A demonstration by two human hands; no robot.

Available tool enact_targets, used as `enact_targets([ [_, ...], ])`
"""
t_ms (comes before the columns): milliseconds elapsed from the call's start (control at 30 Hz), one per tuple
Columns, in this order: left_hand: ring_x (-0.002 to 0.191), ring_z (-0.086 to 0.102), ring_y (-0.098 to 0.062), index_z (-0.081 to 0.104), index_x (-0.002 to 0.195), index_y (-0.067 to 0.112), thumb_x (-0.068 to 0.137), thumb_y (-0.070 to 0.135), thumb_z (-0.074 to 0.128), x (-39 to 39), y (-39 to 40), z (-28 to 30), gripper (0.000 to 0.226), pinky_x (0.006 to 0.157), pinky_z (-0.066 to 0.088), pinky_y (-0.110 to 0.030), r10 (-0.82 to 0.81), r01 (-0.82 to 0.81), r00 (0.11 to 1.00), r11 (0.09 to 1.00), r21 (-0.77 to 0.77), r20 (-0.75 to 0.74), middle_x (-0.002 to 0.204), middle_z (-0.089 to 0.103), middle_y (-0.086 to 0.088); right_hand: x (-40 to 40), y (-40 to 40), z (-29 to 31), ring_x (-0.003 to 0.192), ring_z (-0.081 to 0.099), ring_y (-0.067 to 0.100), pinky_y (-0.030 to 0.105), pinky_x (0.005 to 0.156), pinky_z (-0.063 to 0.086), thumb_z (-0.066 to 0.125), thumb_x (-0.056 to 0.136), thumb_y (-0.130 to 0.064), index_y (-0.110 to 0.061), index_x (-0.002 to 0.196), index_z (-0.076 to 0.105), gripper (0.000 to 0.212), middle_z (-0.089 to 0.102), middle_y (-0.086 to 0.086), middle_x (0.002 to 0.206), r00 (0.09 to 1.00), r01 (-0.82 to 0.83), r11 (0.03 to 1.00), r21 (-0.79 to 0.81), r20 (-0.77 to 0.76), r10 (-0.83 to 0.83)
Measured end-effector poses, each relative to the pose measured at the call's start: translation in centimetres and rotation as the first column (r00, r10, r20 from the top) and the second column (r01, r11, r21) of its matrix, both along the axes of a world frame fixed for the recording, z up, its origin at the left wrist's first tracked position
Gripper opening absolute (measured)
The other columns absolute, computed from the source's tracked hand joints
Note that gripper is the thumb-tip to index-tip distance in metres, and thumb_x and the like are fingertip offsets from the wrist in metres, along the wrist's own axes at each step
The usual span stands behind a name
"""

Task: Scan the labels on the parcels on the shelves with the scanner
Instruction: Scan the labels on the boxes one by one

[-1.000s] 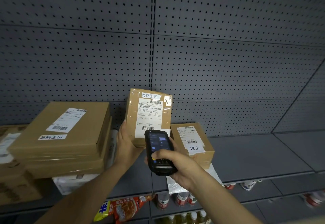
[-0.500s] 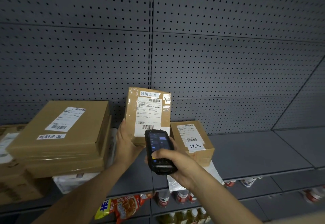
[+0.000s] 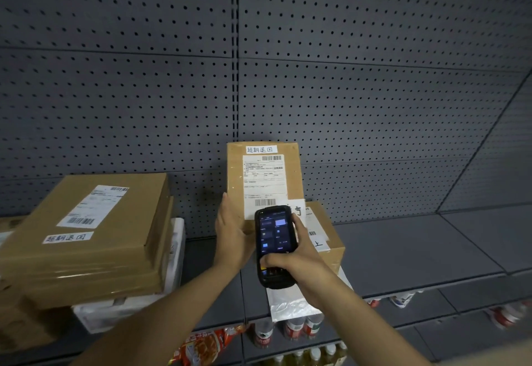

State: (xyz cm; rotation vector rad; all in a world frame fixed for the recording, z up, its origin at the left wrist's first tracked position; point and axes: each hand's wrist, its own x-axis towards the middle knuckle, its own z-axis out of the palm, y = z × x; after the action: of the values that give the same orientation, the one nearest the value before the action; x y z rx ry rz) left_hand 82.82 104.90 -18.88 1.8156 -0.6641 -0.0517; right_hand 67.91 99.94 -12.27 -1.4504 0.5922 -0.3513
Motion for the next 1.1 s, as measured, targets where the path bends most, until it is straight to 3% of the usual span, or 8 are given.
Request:
enact_targets([
  [100, 0.139, 0.019, -0.008, 0.004, 0.152, 0.017, 0.079, 0.031, 0.074, -0.7, -1.8, 0.2, 0.102, 0.109, 0.019, -0.022, -0.054, 0.054, 0.998, 0.998, 0.014, -0.028, 0.155, 0.021, -0.002, -0.8, -1.5, 0.3, 0.099, 0.067, 0.023, 0.041, 0.087, 0.057, 0.073, 0.070, 0.013, -0.047, 0.104, 0.048, 0.073, 0.069, 0.009, 0.111, 0.998, 0.053, 0.998, -0.014, 0.027, -0.053],
  [167, 0.135, 0.035, -0.014, 0.011, 0.150, 0.024, 0.074, 0.038, 0.075, -0.8, -3.3, 0.6, 0.100, 0.112, 0.033, -0.034, -0.069, 0.072, 0.996, 0.996, 0.054, -0.047, 0.150, 0.033, -0.002, -1.2, -2.7, 0.3, 0.097, 0.067, 0.019, 0.040, 0.086, 0.059, 0.075, 0.066, 0.012, -0.045, 0.112, 0.049, 0.078, 0.068, 0.005, 0.110, 0.993, 0.110, 0.994, -0.014, 0.045, -0.109],
  [267, 0.120, 0.053, -0.020, 0.012, 0.148, 0.032, 0.066, 0.046, 0.075, -1.2, -5.5, 0.6, 0.104, 0.098, 0.050, -0.044, -0.067, 0.080, 0.991, 0.990, 0.118, -0.112, 0.137, 0.048, -0.002, -1.7, -4.5, 0.2, 0.106, 0.066, 0.023, 0.047, 0.092, 0.057, 0.081, 0.048, -0.002, -0.045, 0.117, 0.050, 0.087, 0.067, 0.006, 0.116, 0.982, 0.182, 0.983, -0.009, 0.060, -0.181],
  [333, 0.121, 0.052, -0.023, 0.008, 0.151, 0.028, 0.069, 0.037, 0.079, -2.0, -6.9, 0.8, 0.108, 0.098, 0.049, -0.043, -0.055, 0.074, 0.987, 0.989, 0.131, -0.149, 0.139, 0.046, -0.007, -2.2, -5.9, 0.0, 0.105, 0.067, 0.023, 0.048, 0.091, 0.058, 0.081, 0.043, -0.007, -0.041, 0.122, 0.051, 0.091, 0.070, 0.004, 0.114, 0.978, 0.203, 0.979, -0.007, 0.059, -0.202],
  [467, 0.123, 0.050, -0.027, 0.009, 0.151, 0.019, 0.069, 0.035, 0.082, -3.1, -9.5, 0.3, 0.111, 0.098, 0.048, -0.043, 0.010, 0.024, 0.976, 0.988, 0.154, -0.216, 0.138, 0.045, -0.009, -3.5, -8.1, -0.2, 0.096, 0.069, 0.019, 0.041, 0.082, 0.060, 0.075, 0.053, 0.003, -0.035, 0.127, 0.049, 0.087, 0.071, 0.003, 0.109, 0.977, 0.206, 0.978, 0.012, 0.050, -0.206],
  [667, 0.123, 0.048, -0.029, 0.010, 0.151, 0.021, 0.067, 0.045, 0.080, -4.1, -12.3, -0.3, 0.112, 0.093, 0.050, -0.043, 0.059, 0.002, 0.968, 0.970, 0.242, -0.243, 0.138, 0.043, -0.010, -4.4, -10.4, -1.4, 0.107, 0.067, 0.027, 0.053, 0.089, 0.057, 0.076, 0.051, 0.003, -0.034, 0.136, 0.044, 0.098, 0.069, 0.006, 0.116, 0.966, 0.259, 0.965, 0.039, 0.007, -0.259],
  [933, 0.126, 0.043, -0.032, 0.010, 0.150, 0.017, 0.072, 0.032, 0.080, -4.5, -14.6, -1.4, 0.106, 0.096, 0.045, -0.043, 0.076, -0.015, 0.968, 0.969, 0.248, -0.240, 0.143, 0.036, -0.014, -4.8, -12.5, -2.7, 0.096, 0.068, 0.022, 0.039, 0.076, 0.059, 0.076, 0.048, 0.002, -0.033, 0.130, 0.049, 0.093, 0.070, 0.007, 0.111, 0.965, 0.261, 0.962, 0.085, 0.004, -0.262],
  [1100, 0.126, 0.043, -0.030, 0.012, 0.149, 0.021, 0.072, 0.029, 0.081, -4.7, -14.8, -1.5, 0.104, 0.097, 0.047, -0.045, 0.063, -0.005, 0.972, 0.969, 0.246, -0.228, 0.145, 0.035, -0.012, -4.8, -13.1, -3.2, 0.101, 0.069, 0.026, 0.043, 0.081, 0.060, 0.077, 0.049, 0.000, -0.034, 0.126, 0.051, 0.088, 0.071, 0.008, 0.111, 0.972, 0.235, 0.968, 0.085, -0.013, -0.235],
])
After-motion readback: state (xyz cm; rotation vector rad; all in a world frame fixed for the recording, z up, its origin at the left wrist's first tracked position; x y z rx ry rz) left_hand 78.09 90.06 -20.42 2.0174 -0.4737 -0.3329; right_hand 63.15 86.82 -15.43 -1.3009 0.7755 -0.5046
